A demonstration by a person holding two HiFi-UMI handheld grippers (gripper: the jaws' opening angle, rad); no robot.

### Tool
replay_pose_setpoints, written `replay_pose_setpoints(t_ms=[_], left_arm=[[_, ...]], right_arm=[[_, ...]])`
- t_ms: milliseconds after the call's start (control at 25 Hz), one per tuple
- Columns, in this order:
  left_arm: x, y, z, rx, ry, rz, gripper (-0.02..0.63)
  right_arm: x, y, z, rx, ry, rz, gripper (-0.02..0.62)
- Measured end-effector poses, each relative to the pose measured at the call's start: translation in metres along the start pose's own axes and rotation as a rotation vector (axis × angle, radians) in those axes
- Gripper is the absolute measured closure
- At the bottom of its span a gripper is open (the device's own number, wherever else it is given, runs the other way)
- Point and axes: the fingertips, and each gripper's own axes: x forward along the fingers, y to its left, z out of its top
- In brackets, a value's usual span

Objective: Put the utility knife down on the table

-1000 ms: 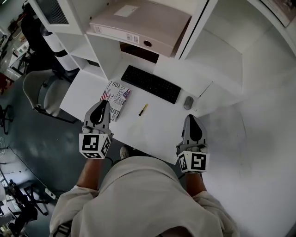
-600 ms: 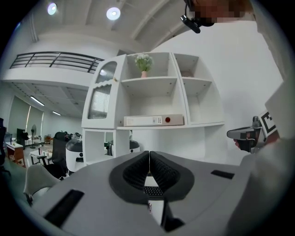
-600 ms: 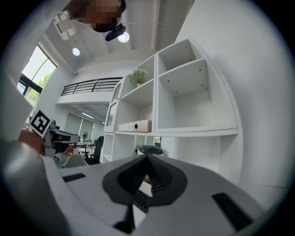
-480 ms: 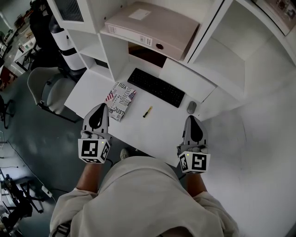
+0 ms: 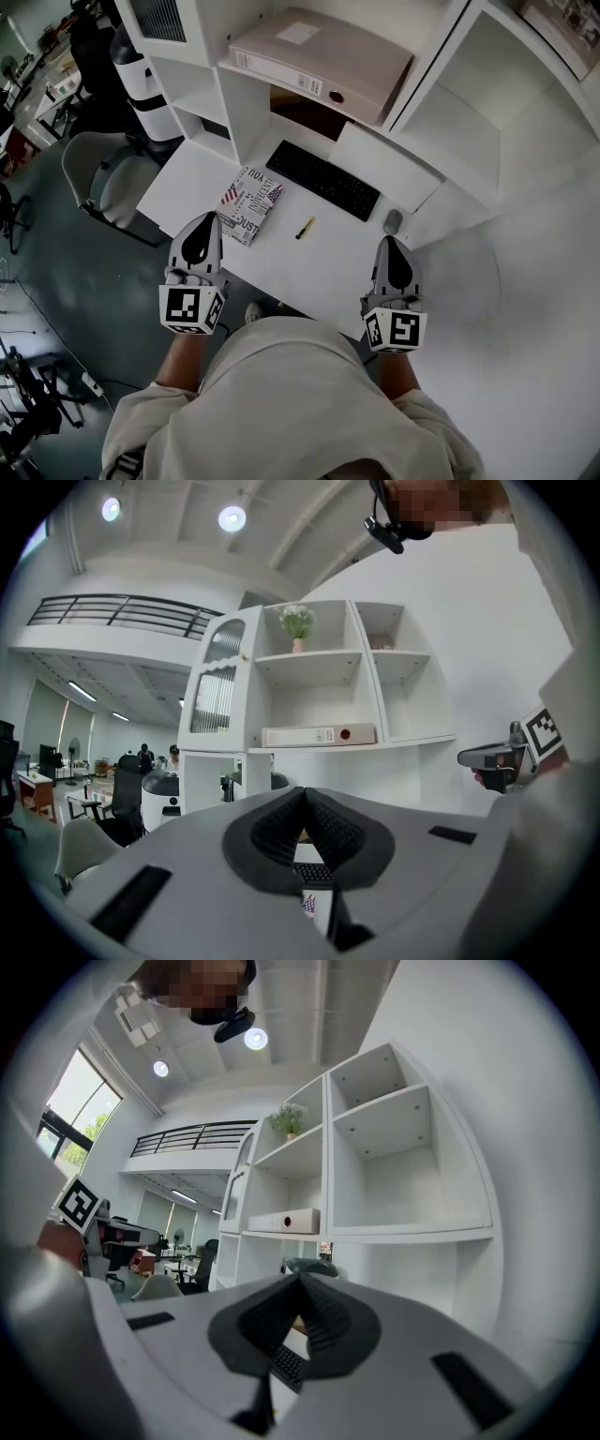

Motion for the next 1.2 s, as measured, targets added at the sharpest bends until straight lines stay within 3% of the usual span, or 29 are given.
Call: replay_pose_setpoints(t_ms=[1200], left_arm=[[0.007, -0.014, -0.014, -0.017, 0.043, -0.03, 0.606]], right_arm=[[-0.006, -0.008, -0.004, -0.001, 0.002, 0.002, 0.592]])
